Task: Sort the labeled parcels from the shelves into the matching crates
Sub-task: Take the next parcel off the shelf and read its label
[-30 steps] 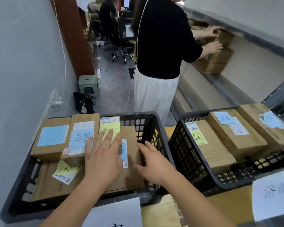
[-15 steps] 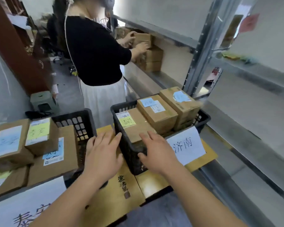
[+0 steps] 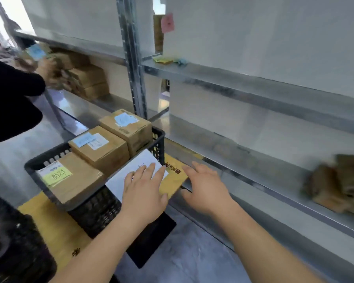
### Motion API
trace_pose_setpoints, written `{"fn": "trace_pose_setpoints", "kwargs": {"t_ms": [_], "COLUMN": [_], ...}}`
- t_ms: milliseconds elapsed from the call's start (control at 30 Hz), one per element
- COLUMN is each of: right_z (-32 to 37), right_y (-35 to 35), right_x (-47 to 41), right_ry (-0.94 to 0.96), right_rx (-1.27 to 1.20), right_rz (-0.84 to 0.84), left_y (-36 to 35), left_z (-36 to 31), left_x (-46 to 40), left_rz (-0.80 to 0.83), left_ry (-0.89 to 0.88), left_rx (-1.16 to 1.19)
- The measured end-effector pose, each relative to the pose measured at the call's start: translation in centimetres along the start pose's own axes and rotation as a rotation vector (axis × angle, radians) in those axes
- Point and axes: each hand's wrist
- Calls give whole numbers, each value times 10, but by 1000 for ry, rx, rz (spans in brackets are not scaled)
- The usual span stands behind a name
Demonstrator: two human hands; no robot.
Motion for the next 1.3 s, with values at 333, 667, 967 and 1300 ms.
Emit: {"fn": "trace_pose_setpoints", "kwargs": {"t_ms": [333, 667, 967, 1300], "right_z": [-154, -273, -390, -526], "right_y": [27, 66, 107, 124], "right_x": [6, 24, 65, 76], "right_ry": [-354, -711, -898, -814], "right_rx": [80, 116, 136, 49], "right_rz": [-64, -164, -270, -226], "left_y": [-80, -135, -162, -197], "left_z": [-153, -296, -418, -540], "left_x": [-92, -172, -178, -169], "left_rz": [117, 203, 298, 308], "left_ry": [-326, -637, -768, -749], "left_rx": [200, 366, 398, 340]}}
Point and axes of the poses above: each hand's wrist, its own x-axis away from the middle knuckle, its own y-axis out of the back of the hand, z = x × y, and after that the axes turned 14 degrees about -z, right-handed
